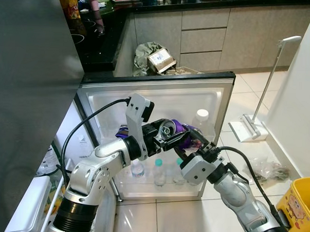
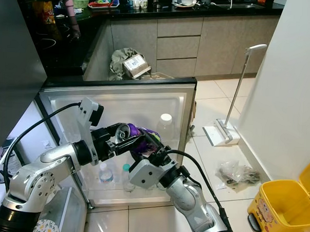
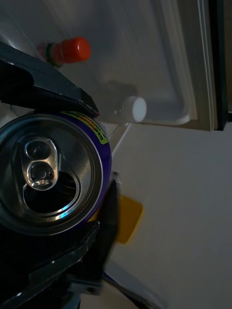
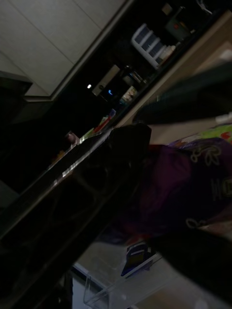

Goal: Restocking fridge

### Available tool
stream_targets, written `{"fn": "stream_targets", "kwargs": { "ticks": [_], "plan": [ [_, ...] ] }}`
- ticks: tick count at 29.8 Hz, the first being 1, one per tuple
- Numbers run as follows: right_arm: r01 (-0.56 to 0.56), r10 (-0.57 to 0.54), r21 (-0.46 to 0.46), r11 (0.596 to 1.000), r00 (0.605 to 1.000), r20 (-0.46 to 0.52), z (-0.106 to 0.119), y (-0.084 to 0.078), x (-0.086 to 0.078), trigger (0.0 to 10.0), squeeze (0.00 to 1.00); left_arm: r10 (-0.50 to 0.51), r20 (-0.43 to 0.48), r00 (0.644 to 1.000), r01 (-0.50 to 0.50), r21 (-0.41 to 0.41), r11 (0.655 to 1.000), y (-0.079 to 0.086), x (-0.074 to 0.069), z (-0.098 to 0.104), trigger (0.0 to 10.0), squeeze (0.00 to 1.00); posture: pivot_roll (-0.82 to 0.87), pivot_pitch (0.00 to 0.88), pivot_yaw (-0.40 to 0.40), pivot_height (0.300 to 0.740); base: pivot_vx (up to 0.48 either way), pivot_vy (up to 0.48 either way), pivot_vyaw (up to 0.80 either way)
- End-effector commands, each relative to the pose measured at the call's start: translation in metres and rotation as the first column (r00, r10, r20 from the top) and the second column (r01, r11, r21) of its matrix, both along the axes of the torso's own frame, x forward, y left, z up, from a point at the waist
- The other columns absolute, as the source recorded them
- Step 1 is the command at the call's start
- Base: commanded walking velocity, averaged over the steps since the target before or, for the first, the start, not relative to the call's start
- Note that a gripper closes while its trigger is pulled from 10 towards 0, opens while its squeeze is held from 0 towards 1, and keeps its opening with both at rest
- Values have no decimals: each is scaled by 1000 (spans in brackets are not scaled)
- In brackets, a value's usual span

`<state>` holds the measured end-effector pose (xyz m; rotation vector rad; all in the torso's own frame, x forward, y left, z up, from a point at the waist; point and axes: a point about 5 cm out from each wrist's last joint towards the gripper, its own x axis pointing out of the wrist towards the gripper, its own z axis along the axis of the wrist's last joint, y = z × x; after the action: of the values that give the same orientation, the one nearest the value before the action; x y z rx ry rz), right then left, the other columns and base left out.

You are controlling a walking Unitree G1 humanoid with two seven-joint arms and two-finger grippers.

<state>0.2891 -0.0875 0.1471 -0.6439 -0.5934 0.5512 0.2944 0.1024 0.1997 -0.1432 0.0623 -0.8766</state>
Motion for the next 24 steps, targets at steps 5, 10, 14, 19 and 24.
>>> {"fn": "stream_targets", "kwargs": {
  "ticks": [5, 10, 14, 19, 24],
  "plan": [
    [91, -76, 100, 991, 987, -139, -13, -12, 7, 10000, 0, 42, 2, 999, -42, 86, 995, -3, 5, -8, 10000, 0, -115, 10, 64, 740, 0, 0, 0],
    [151, -118, 127, 980, 964, -238, -32, -18, 6, 10000, 0, 213, 30, 977, -215, 132, 968, 2, 26, -10, 10000, 0, -108, 14, 77, 740, 0, 0, 0],
    [150, -116, 95, 984, 948, -295, -52, -15, -1, 10000, 0, 299, 49, 953, -303, 151, 941, 5, 40, -5, 10000, 0, -107, 17, 88, 740, 0, 0, 0],
    [160, -134, 32, 987, 909, -394, -88, -11, -18, 10000, 0, 365, 98, 926, -378, 218, 900, 20, 58, 6, 10000, 0, -108, 25, 118, 740, 0, 0, 0],
    [268, -233, -4, 963, 828, -510, -123, -19, -33, 10000, 0, 482, 170, 860, -511, 311, 802, 62, 84, 21, 10000, 0, -98, 25, 138, 740, 0, 0, 0]
  ]
}}
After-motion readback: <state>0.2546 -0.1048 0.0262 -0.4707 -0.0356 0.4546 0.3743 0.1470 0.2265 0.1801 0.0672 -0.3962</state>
